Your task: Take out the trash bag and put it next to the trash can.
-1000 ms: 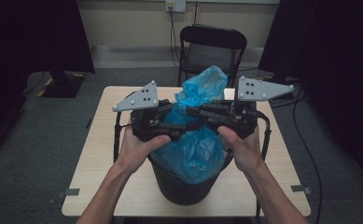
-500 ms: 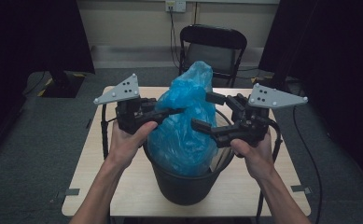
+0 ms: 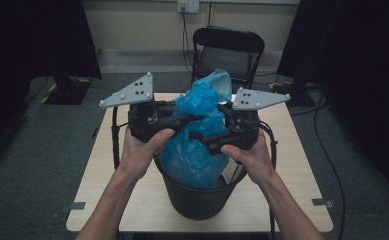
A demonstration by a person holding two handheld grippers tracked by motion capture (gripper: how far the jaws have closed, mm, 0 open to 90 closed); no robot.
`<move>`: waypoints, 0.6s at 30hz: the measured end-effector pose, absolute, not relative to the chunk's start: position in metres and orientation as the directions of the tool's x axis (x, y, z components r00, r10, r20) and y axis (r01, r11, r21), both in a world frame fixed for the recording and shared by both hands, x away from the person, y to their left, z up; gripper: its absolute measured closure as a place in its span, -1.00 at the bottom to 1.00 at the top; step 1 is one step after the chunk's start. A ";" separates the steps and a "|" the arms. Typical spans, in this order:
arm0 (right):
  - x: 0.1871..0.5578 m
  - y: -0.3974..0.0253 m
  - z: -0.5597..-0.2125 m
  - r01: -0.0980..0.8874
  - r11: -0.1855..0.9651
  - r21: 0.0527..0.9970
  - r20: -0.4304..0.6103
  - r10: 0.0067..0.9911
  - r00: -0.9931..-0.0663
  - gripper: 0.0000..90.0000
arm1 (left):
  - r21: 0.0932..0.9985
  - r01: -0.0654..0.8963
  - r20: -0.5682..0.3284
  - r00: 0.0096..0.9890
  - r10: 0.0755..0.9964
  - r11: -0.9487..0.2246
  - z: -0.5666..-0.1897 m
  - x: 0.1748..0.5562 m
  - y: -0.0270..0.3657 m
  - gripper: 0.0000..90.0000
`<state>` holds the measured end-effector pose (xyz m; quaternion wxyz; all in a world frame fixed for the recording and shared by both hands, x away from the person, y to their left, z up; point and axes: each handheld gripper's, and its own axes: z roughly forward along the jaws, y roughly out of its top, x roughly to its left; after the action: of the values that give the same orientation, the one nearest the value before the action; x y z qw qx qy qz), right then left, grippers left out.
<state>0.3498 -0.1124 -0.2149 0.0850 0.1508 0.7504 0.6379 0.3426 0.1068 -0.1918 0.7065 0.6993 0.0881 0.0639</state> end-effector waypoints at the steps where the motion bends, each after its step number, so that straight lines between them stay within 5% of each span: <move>1: 0.350 -0.111 -0.215 0.106 0.144 0.984 0.056 0.316 -0.947 -0.17 | 0.999 0.033 -0.035 0.977 0.210 0.013 -0.192 0.342 0.106 0.98; 7: 0.351 -0.113 -0.215 0.092 0.146 0.985 0.049 0.271 -0.961 0.94 | 0.999 0.033 -0.033 0.977 0.212 0.002 -0.194 0.342 0.110 0.83; 12: 0.354 -0.121 -0.216 0.111 0.129 0.985 0.071 0.281 -0.957 1.00 | 0.998 0.056 -0.052 0.956 0.290 -0.004 -0.199 0.341 0.125 -0.26; 14: 0.354 -0.127 -0.214 0.112 0.114 0.987 0.075 0.291 -0.954 1.00 | 0.998 0.064 -0.064 0.951 0.302 0.009 -0.202 0.341 0.132 -0.56; 18: 0.352 -0.135 -0.210 0.093 0.107 0.990 0.058 0.290 -0.955 1.00 | 0.996 0.074 -0.083 0.949 0.305 0.040 -0.208 0.345 0.144 -0.68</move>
<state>0.3523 -0.1351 -0.2098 0.0752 0.1293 0.7402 0.6555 0.3447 0.1443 -0.2082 0.7077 0.6882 0.1379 0.0815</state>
